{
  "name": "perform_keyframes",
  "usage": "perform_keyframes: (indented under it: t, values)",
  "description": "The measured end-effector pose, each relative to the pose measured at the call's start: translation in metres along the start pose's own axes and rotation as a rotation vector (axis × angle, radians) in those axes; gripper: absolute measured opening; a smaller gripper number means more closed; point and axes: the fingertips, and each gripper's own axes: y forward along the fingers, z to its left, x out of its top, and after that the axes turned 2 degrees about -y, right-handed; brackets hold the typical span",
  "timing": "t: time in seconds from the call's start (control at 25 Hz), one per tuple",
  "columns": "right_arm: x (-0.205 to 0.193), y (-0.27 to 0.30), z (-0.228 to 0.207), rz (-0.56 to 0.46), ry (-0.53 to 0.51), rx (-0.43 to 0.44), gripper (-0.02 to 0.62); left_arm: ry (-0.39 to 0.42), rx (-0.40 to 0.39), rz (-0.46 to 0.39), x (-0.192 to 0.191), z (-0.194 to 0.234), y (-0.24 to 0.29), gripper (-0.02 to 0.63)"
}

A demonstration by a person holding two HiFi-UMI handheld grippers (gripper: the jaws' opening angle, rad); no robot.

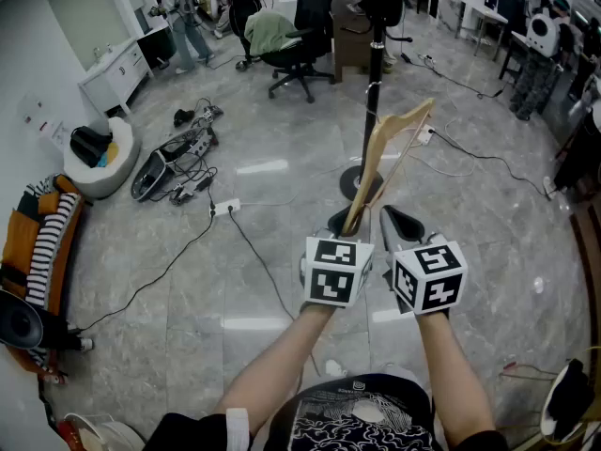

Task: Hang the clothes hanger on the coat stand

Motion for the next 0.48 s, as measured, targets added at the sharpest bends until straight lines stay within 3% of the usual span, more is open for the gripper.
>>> perform_keyframes:
  t: [0.48]
  values:
    - [0.002, 0.023, -0.012, -0.012, 0.009, 0.007, 0.0, 0.026, 0.02, 0.024, 0.002, 0.015, 0.016, 0.051]
